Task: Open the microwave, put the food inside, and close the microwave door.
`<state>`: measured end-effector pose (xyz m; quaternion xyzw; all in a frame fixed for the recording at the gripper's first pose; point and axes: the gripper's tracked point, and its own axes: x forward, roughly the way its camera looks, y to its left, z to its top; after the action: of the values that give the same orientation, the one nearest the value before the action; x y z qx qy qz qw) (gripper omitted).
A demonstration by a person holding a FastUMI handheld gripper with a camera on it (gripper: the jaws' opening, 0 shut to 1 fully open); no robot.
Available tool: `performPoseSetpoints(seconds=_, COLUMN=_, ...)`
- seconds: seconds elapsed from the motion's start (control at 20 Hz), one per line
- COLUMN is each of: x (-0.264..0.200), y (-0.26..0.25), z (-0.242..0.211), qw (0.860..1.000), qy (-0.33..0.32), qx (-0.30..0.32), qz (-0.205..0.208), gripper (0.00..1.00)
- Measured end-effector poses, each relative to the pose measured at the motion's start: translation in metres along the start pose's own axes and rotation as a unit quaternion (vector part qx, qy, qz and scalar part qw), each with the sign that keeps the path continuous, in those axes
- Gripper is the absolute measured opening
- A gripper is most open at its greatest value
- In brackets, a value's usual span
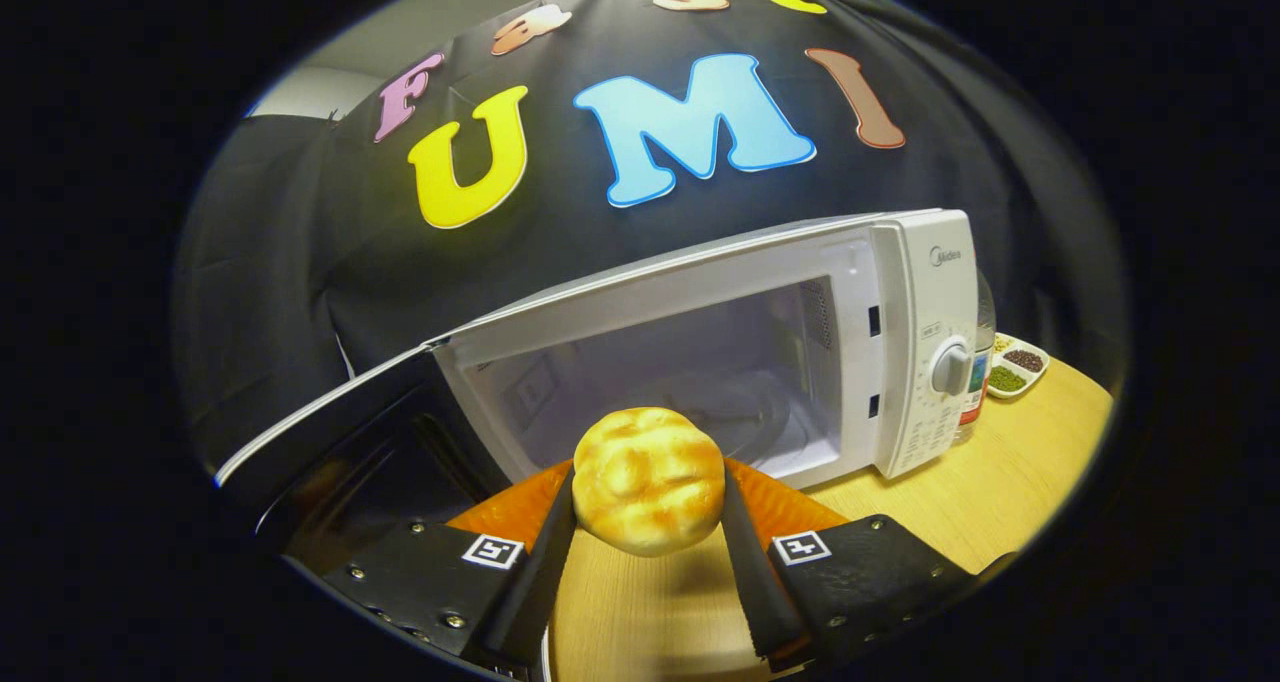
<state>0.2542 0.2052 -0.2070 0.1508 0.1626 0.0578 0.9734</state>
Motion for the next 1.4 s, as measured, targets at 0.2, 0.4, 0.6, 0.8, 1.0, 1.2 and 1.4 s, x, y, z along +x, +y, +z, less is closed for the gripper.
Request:
performPoseSetpoints(seconds=0.2, x=0.039, y=-0.001, z=-0.007, qw=1.0, qy=-0.016, qx=0.013, qz=-0.013, gripper=0.76)
performPoseSetpoints(seconds=0.4, x=0.07, y=-0.007, z=-0.015, qw=0.999, qy=-0.026, qx=0.028, qz=-0.033, gripper=0.76)
performPoseSetpoints(seconds=0.6, x=0.096, y=-0.024, z=-0.02, qw=0.997, qy=-0.025, qx=0.039, qz=-0.057, gripper=0.76)
performPoseSetpoints(seconds=0.8, x=0.113, y=-0.034, z=-0.032, qw=0.996, qy=-0.011, qx=0.054, qz=-0.069, gripper=0.78)
performPoseSetpoints(seconds=1.0, x=0.113, y=-0.036, z=-0.025, qw=0.996, qy=-0.019, qx=0.042, qz=-0.073, gripper=0.9)
performPoseSetpoints(seconds=1.2, x=0.1, y=-0.037, z=-0.018, qw=0.997, qy=-0.022, qx=0.01, qz=-0.071, gripper=0.98)
performPoseSetpoints(seconds=1.4, x=0.057, y=-0.025, z=-0.007, qw=0.998, qy=-0.017, qx=-0.024, qz=-0.047, gripper=0.98)
